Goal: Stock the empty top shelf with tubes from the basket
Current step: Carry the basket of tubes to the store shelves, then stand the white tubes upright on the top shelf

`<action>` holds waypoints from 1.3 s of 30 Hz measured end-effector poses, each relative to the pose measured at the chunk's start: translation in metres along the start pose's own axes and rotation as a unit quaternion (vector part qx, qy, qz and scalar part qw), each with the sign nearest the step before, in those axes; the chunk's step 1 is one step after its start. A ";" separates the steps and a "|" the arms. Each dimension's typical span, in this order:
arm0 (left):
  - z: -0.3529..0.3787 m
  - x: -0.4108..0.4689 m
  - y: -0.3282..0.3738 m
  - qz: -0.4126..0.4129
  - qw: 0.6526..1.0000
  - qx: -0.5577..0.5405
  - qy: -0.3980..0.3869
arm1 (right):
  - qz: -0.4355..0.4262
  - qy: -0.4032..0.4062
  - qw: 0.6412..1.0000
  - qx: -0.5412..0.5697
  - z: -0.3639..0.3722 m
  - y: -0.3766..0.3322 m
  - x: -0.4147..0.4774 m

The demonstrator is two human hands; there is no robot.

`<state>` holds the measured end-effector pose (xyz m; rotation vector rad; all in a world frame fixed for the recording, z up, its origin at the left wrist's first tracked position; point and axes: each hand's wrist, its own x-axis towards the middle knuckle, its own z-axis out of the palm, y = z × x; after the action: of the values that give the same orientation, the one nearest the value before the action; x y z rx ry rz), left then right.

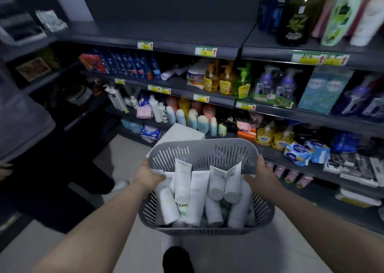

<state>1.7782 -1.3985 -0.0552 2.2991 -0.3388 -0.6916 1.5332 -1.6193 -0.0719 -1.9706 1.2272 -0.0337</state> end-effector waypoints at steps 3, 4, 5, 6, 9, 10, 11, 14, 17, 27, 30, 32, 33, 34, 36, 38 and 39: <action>-0.017 0.052 0.008 0.002 1.000 0.006 -0.012 | 0.007 0.007 1.000 0.013 0.016 -0.030 0.035; -0.024 0.073 0.011 0.006 1.000 0.006 -0.021 | 0.017 0.015 1.000 0.016 0.023 -0.041 0.045; -0.030 0.091 0.015 0.012 1.000 0.004 -0.028 | 0.028 0.020 0.999 0.018 0.028 -0.049 0.053; -0.036 0.108 0.019 0.019 0.999 0.007 -0.036 | 0.040 0.025 0.999 0.018 0.035 -0.055 0.062; -0.057 0.164 0.031 0.028 0.998 0.011 -0.063 | 0.068 0.045 0.997 0.017 0.056 -0.086 0.088; -0.064 0.179 0.035 0.029 0.997 0.018 -0.066 | 0.075 0.049 0.996 0.020 0.063 -0.095 0.096; -0.071 0.195 0.040 0.031 0.997 0.022 -0.071 | 0.080 0.053 0.995 0.024 0.068 -0.106 0.102; -0.088 0.243 0.050 0.033 0.994 0.057 -0.089 | 0.108 0.060 0.991 0.041 0.083 -0.129 0.131; -0.098 0.285 0.055 0.048 0.990 0.094 -0.094 | 0.116 0.059 0.990 0.050 0.094 -0.147 0.157; -0.087 0.368 0.074 0.043 0.989 0.119 -0.081 | 0.130 0.019 0.991 0.037 0.101 -0.179 0.233; -0.079 0.386 0.068 0.028 0.989 0.124 -0.079 | 0.133 0.021 0.991 0.019 0.100 -0.184 0.247; -0.079 0.392 0.068 0.015 0.990 0.122 -0.074 | 0.140 0.019 0.990 0.005 0.102 -0.187 0.249; -0.080 0.394 0.068 0.017 0.989 0.123 -0.076 | 0.139 0.026 0.990 -0.001 0.103 -0.188 0.249; -0.080 0.396 0.069 0.019 0.987 0.139 -0.082 | 0.139 0.033 0.990 -0.008 0.104 -0.190 0.249; -0.081 0.398 0.069 0.028 0.982 0.164 -0.095 | 0.153 0.039 0.987 -0.024 0.106 -0.194 0.248; -0.083 0.401 0.070 0.039 0.979 0.172 -0.100 | 0.173 0.042 0.984 -0.025 0.109 -0.201 0.246; -0.083 0.402 0.069 0.043 0.979 0.166 -0.107 | 0.180 0.047 0.982 -0.027 0.110 -0.203 0.245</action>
<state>2.1529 -1.5712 -0.1104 2.5067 -0.6964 -0.8978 1.8587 -1.6964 -0.1077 -1.7800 1.6467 0.0907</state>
